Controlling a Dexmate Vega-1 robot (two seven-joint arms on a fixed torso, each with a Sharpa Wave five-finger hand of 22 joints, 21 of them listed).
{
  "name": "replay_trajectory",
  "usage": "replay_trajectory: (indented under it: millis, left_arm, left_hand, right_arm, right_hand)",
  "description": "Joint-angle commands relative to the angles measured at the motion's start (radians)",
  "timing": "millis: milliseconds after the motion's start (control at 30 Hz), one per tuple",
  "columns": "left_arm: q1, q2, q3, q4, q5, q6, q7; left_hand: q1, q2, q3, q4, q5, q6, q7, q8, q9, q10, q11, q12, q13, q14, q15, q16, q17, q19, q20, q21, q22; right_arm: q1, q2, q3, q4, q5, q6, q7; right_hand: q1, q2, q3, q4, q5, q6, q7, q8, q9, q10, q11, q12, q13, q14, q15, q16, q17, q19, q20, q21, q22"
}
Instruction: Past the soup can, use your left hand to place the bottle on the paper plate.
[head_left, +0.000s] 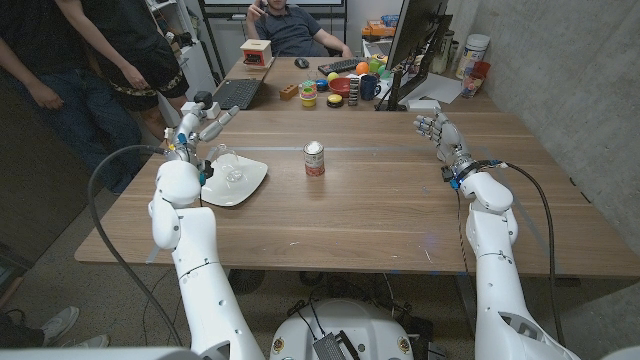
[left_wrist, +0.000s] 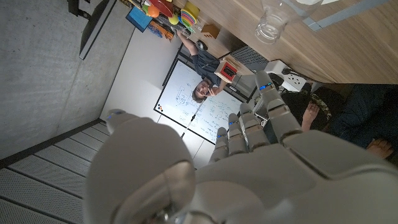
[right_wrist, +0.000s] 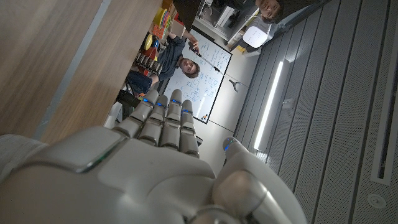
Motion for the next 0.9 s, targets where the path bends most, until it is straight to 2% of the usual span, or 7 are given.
replay_trajectory:
  millis: [33, 200, 333, 433, 767, 833, 900]
  left_arm:
    - [0.0, -0.005, -0.004, -0.015, -0.027, -0.034, -0.028]
    - [-0.006, -0.013, -0.009, -0.021, -0.042, -0.03, -0.042]
    - [-0.018, -0.016, -0.019, -0.033, -0.073, -0.004, -0.107]
    - [-0.011, -0.018, -0.014, -0.033, -0.061, -0.028, -0.071]
    - [-0.009, -0.03, -0.01, -0.059, -0.078, -0.032, -0.101]
    - [-0.004, -0.028, -0.002, -0.063, -0.062, -0.041, -0.092]
    - [-0.006, -0.029, -0.004, -0.068, -0.076, -0.04, -0.107]
  left_hand:
    - [-0.027, 0.005, -0.002, 0.006, 0.006, -0.041, -0.02, -0.007, -0.002, -0.018, 0.004, 0.003, 0.002, -0.016, 0.003, 0.006, 0.001, -0.01, 0.0, -0.013, 0.004]
    - [-0.034, 0.006, -0.002, 0.005, 0.007, -0.065, -0.022, -0.009, -0.002, -0.025, 0.005, 0.003, 0.002, -0.017, 0.003, 0.008, 0.001, -0.011, 0.0, -0.016, 0.004]
    - [-0.041, 0.004, -0.004, 0.005, 0.007, -0.059, -0.021, -0.003, -0.002, -0.033, 0.006, 0.002, 0.002, -0.022, 0.007, 0.008, 0.001, -0.016, 0.0, -0.021, 0.004]
    - [-0.049, 0.003, -0.005, 0.005, 0.007, -0.055, -0.022, 0.002, -0.002, -0.045, 0.009, 0.0, 0.002, -0.032, 0.013, 0.005, 0.001, -0.025, 0.001, -0.027, 0.004]
    - [-0.076, 0.002, -0.007, 0.006, 0.007, -0.086, -0.04, -0.001, -0.002, -0.068, 0.012, 0.001, 0.002, -0.057, 0.023, 0.003, 0.001, -0.052, 0.001, -0.046, 0.005]
    - [-0.085, 0.001, -0.008, 0.006, 0.007, -0.095, -0.031, -0.002, -0.002, -0.076, 0.013, 0.001, 0.002, -0.066, 0.026, 0.003, 0.001, -0.062, 0.002, -0.052, 0.006]
    - [-0.097, 0.002, -0.007, 0.006, 0.007, -0.102, 0.003, 0.001, -0.002, -0.08, 0.011, 0.004, 0.001, -0.075, 0.027, 0.003, 0.001, -0.074, 0.001, -0.06, 0.006]
  right_arm:
    - [0.008, -0.003, 0.002, 0.01, -0.002, 0.001, -0.002]
    - [0.011, -0.004, 0.003, 0.016, 0.0, 0.005, -0.001]
    - [0.015, -0.005, 0.004, 0.023, 0.004, 0.007, 0.003]
    - [0.019, -0.006, 0.005, 0.03, 0.007, 0.013, 0.004]
    - [0.022, -0.009, 0.008, 0.031, 0.008, 0.016, 0.006]
    - [0.023, -0.009, 0.01, 0.033, 0.012, 0.019, 0.007]
    - [0.023, -0.01, 0.012, 0.035, 0.014, 0.018, 0.007]
  right_hand:
    - [-0.013, 0.006, -0.002, -0.001, 0.008, 0.008, -0.001, 0.003, 0.005, 0.011, 0.002, -0.002, 0.002, 0.007, -0.001, 0.002, 0.0, 0.013, -0.027, -0.003, 0.005]
    - [-0.012, 0.007, -0.003, -0.001, 0.008, 0.009, 0.0, 0.003, 0.005, 0.012, 0.003, -0.002, 0.002, 0.008, 0.0, 0.002, 0.0, 0.014, -0.027, -0.005, 0.005]
    - [-0.012, 0.007, -0.003, -0.001, 0.008, 0.01, 0.0, 0.003, 0.005, 0.012, 0.002, -0.002, 0.002, 0.008, -0.001, 0.002, 0.0, 0.014, -0.027, -0.006, 0.005]
    - [-0.012, 0.007, -0.003, -0.001, 0.008, 0.012, 0.001, 0.004, 0.005, 0.013, 0.002, -0.002, 0.002, 0.008, -0.001, 0.002, 0.0, 0.015, -0.027, -0.006, 0.005]
    - [-0.012, 0.008, -0.005, -0.001, 0.009, 0.013, 0.001, 0.004, 0.005, 0.016, 0.002, -0.001, 0.002, 0.01, -0.003, 0.002, 0.0, 0.016, -0.027, -0.01, 0.005]
    - [-0.012, 0.008, -0.005, -0.001, 0.009, 0.013, 0.001, 0.004, 0.005, 0.015, 0.001, -0.002, 0.002, 0.01, -0.002, 0.002, 0.0, 0.016, -0.027, -0.01, 0.005]
    - [-0.012, 0.008, -0.005, -0.001, 0.009, 0.013, 0.001, 0.004, 0.005, 0.014, 0.001, -0.002, 0.002, 0.01, -0.002, 0.002, 0.0, 0.016, -0.027, -0.011, 0.005]
